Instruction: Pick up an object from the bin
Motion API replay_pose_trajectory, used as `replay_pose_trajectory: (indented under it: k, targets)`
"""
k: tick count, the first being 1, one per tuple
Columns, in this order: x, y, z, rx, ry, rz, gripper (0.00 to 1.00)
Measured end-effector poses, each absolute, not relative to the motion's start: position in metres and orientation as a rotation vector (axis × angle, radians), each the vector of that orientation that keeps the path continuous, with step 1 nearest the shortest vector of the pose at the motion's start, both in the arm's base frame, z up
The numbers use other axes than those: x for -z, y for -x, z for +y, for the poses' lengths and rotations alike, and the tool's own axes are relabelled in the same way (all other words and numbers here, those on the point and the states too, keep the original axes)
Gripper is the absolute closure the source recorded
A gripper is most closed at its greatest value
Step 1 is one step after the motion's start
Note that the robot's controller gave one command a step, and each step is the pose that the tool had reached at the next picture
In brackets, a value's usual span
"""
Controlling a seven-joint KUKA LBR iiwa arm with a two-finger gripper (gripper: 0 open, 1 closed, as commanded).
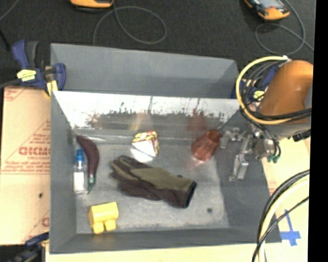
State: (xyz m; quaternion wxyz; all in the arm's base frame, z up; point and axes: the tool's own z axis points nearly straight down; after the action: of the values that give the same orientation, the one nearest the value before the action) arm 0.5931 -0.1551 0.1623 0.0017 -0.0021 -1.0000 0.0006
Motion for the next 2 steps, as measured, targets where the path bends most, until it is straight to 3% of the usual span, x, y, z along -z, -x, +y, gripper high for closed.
replay_pose_trajectory:
  k: [1, 2]
  targets:
    - [-0.167, -0.595, -0.154, -0.004, 0.001, -3.146, 0.0]
    - [-0.105, -0.567, -0.108, -0.007, -0.081, -3.146, 0.0]
